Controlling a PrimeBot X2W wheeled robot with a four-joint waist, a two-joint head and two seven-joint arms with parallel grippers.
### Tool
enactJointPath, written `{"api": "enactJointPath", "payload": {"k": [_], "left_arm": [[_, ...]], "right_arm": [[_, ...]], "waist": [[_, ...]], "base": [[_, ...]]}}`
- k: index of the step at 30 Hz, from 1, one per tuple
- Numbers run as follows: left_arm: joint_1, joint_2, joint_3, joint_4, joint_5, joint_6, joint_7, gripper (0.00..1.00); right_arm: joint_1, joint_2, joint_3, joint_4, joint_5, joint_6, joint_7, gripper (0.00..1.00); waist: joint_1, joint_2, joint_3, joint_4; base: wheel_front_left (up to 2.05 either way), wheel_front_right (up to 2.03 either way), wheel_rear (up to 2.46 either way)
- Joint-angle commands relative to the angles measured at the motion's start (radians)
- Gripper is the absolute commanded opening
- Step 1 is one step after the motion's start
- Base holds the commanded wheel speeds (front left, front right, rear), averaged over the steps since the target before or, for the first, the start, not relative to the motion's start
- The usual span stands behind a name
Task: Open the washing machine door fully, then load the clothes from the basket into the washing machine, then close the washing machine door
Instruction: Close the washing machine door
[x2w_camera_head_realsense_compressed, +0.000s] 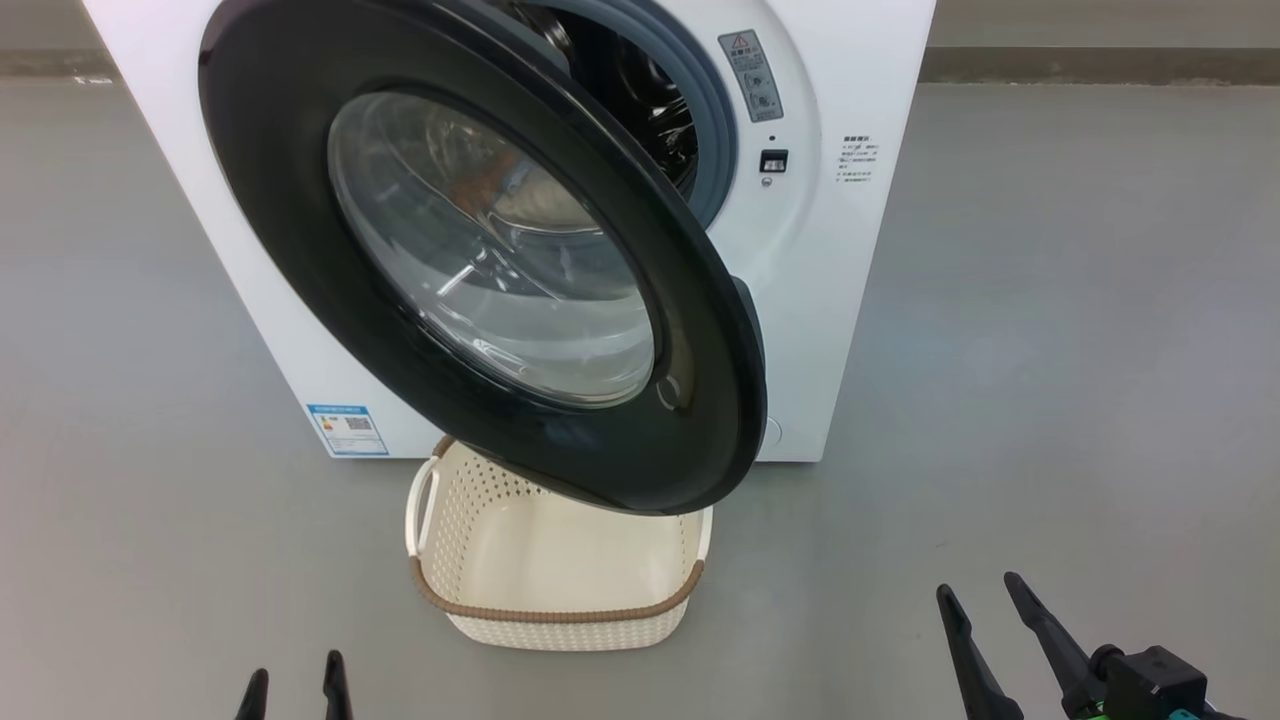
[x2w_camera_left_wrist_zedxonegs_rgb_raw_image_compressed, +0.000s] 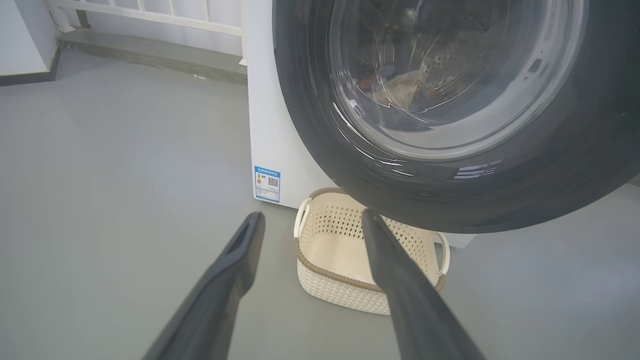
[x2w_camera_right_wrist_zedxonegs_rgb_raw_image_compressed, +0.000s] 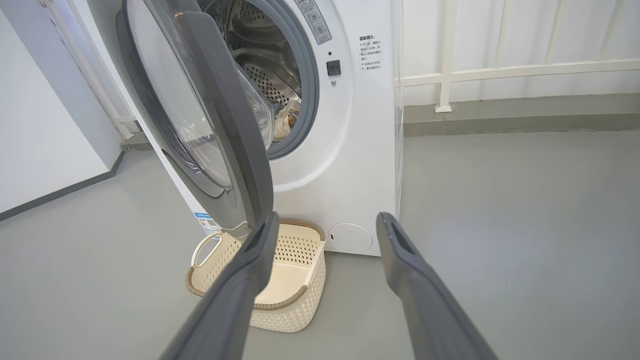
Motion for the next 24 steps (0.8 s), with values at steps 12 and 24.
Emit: {"api": "enactJointPath", "payload": {"k": [12,24], "left_arm": [[-0.027,0.003,0.038,-0.021,0.012,-0.004,-0.011,1.00],[-0.025,0.003,0.013,-0.025,-0.001,0.007,-0.011,1.00]], "right_arm": [[-0.022,0.000,0.011,-0.012,-0.013,0.002,-0.005,0.00],[-0.047,-0.002,-0.007,-0.046,-0.010,0.002,-0.005,0.00]], "waist": [[0.0000,0.0000,0.006,-0.002],[0.0000,0.0000,0.012,0.001]], "base": [[0.00,0.00,0.00],[0.00,0.00,0.00]]}}
